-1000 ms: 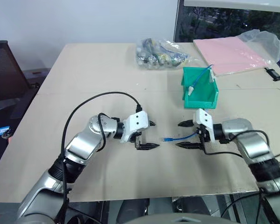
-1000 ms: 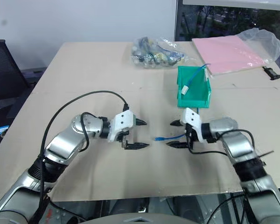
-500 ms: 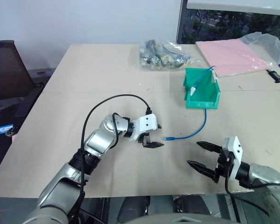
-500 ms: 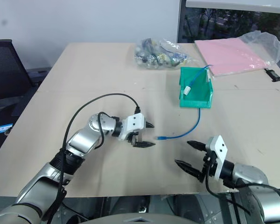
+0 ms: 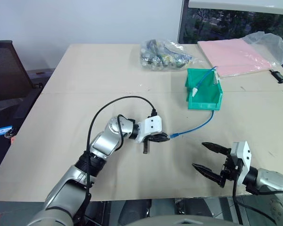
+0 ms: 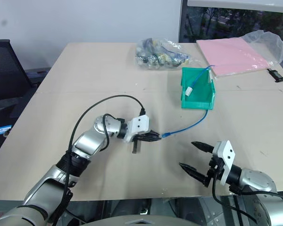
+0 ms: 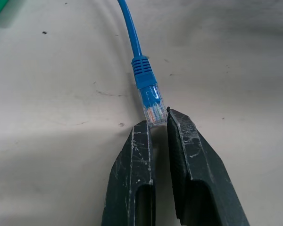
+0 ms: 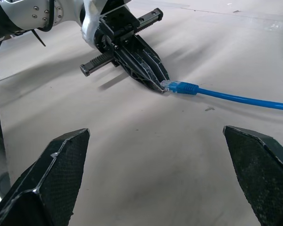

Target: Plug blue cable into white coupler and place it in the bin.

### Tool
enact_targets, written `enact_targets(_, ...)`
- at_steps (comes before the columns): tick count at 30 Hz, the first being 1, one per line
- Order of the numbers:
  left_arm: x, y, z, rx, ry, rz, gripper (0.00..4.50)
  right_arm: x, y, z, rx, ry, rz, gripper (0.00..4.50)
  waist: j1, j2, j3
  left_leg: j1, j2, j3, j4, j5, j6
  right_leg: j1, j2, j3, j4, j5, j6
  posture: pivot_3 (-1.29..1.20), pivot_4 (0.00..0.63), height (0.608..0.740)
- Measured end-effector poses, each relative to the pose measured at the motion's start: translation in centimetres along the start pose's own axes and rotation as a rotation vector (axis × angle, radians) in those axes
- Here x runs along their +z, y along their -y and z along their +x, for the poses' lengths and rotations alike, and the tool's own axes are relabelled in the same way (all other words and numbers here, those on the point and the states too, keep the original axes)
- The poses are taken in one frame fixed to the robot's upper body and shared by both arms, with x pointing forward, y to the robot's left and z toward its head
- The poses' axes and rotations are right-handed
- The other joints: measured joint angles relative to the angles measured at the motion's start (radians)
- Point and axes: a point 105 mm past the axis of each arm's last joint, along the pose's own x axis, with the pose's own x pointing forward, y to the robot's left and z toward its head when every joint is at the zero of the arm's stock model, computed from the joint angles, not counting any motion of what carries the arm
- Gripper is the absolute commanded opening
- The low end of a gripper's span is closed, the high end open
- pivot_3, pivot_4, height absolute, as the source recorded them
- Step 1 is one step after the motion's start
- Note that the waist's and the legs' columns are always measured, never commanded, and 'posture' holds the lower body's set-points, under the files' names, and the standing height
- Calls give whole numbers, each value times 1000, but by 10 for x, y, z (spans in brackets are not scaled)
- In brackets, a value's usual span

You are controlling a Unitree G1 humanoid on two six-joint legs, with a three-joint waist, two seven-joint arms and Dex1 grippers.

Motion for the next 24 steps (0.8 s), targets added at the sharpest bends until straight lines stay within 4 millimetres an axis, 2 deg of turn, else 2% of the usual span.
enact_targets(4,5,6,9,-24,91,-135,21,2,1,1,3,16,7,4500,0,0,0,-1,0,0,0,0,0,0,0,0,0,0,0,0,150,740)
enact_targets(5,12,7,11,-35,147,-216,21,3,2,2,0,27,27,4500,-1,-1,1,-1,0,0,0,0,0,0,0,0,0,0,0,0,150,740)
enact_targets(9,54,2,2,-85,411,-474,21,4,0,7,-16,58,229,4500,-2,-1,1,-1,1,-1,0,0,0,-1,-1,0,1,0,0,0,150,740)
enact_targets(13,81,7,-12,-190,543,-612,21,25,-6,16,38,185,445,4500,-6,-1,1,0,2,-3,0,0,0,-1,-2,1,1,0,0,0,150,740)
enact_targets(20,92,22,-20,-328,572,-722,21,73,-9,23,185,375,638,4500,-7,-1,1,-1,2,-3,0,0,0,-1,1,2,1,0,0,0,150,740)
enact_targets(23,93,23,-20,-335,575,-730,21,82,-9,25,205,395,660,4500,-4,-1,1,-1,1,-3,0,0,0,-1,1,2,0,0,0,0,150,740)
enact_targets(24,93,22,-20,-331,574,-732,4,85,-9,26,209,398,665,4248,-3,-1,1,-1,1,-3,0,0,0,-1,1,2,0,0,0,0,150,740)
